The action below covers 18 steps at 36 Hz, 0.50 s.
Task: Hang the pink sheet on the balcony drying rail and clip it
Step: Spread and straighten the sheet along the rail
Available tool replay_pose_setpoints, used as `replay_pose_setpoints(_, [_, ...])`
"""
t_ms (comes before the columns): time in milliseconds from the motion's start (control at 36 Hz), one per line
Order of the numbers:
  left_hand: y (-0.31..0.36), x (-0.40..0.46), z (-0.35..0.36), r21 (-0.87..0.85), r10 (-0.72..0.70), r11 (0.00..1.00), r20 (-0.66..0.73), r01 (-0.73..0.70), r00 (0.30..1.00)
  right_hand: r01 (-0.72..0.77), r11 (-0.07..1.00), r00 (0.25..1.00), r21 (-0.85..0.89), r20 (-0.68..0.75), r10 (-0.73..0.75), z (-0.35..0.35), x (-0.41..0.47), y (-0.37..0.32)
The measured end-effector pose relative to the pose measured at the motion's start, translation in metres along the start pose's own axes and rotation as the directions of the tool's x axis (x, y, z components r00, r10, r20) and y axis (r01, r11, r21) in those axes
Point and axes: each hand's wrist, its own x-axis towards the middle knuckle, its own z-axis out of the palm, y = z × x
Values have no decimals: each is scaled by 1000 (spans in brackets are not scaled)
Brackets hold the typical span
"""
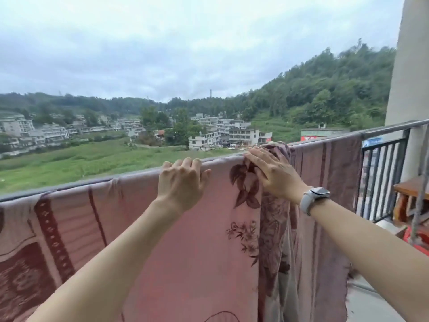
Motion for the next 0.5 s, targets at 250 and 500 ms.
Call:
replay_pose_setpoints(250, [123, 81, 30, -175, 17, 984, 27, -12, 999, -228, 968, 968, 108, -79, 237, -8, -33, 128])
replay_pose_setpoints(500, [203, 165, 54, -109, 175, 982, 192, -156, 966, -243, 968, 955, 64, -157, 250, 3, -36, 239])
